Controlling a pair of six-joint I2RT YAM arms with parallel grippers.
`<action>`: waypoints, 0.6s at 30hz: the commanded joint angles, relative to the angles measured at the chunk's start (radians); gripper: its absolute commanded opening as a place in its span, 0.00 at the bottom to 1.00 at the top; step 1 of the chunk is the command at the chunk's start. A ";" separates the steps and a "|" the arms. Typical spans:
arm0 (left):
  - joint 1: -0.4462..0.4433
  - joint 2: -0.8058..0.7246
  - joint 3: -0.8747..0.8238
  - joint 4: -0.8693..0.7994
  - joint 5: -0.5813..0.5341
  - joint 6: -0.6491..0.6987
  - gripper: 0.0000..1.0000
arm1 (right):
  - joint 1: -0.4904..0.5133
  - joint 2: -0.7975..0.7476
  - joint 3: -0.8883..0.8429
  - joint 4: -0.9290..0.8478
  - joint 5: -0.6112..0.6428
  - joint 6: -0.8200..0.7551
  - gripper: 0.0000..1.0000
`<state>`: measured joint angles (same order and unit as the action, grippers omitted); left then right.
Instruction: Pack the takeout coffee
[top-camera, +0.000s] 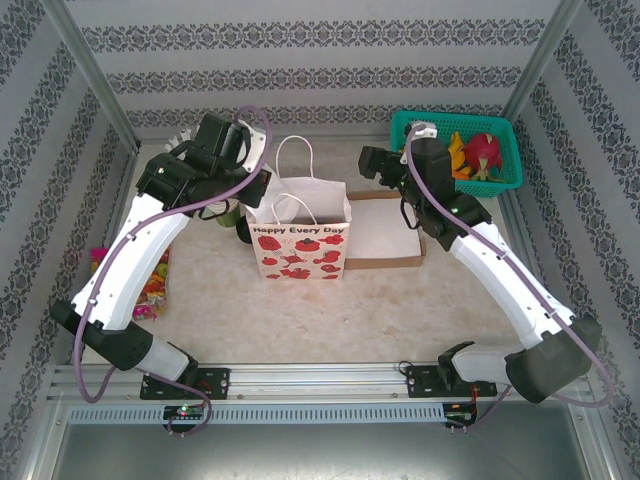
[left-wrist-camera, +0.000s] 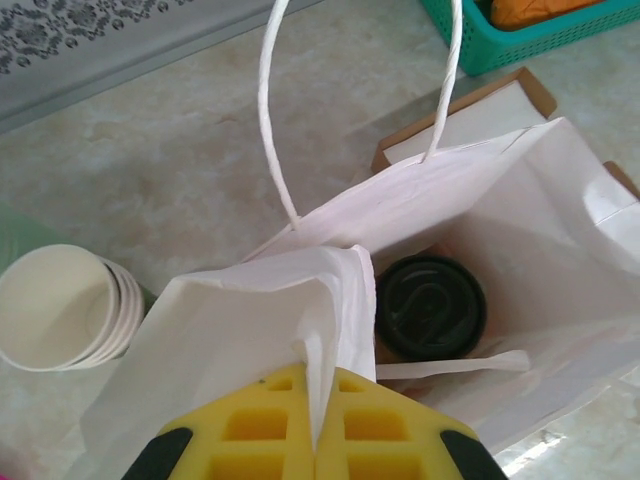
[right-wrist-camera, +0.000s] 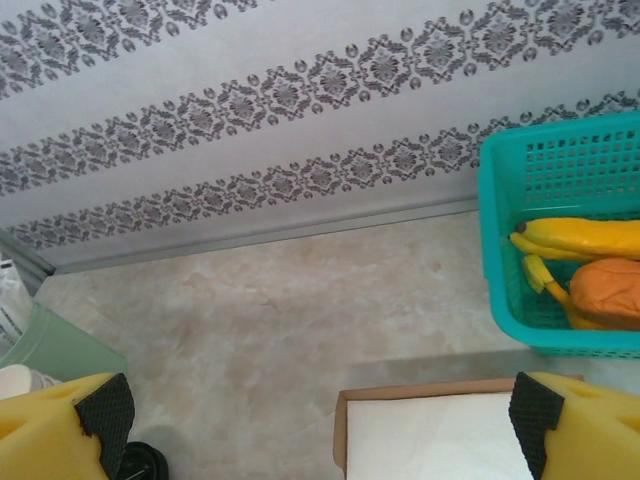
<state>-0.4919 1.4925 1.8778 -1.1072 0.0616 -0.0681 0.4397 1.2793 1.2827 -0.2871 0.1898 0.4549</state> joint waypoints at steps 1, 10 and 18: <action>-0.015 -0.010 -0.017 0.031 0.032 -0.078 0.00 | -0.014 -0.030 -0.017 0.015 -0.035 0.021 0.98; -0.066 0.074 0.020 -0.035 -0.088 -0.093 0.00 | -0.034 -0.081 -0.086 0.082 -0.039 0.034 0.98; -0.072 0.137 -0.003 -0.003 -0.127 -0.157 0.03 | -0.053 -0.083 -0.083 0.073 -0.086 0.028 0.98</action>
<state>-0.5507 1.6138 1.8778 -1.1118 -0.0200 -0.1726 0.3973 1.2179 1.2076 -0.2401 0.1364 0.4732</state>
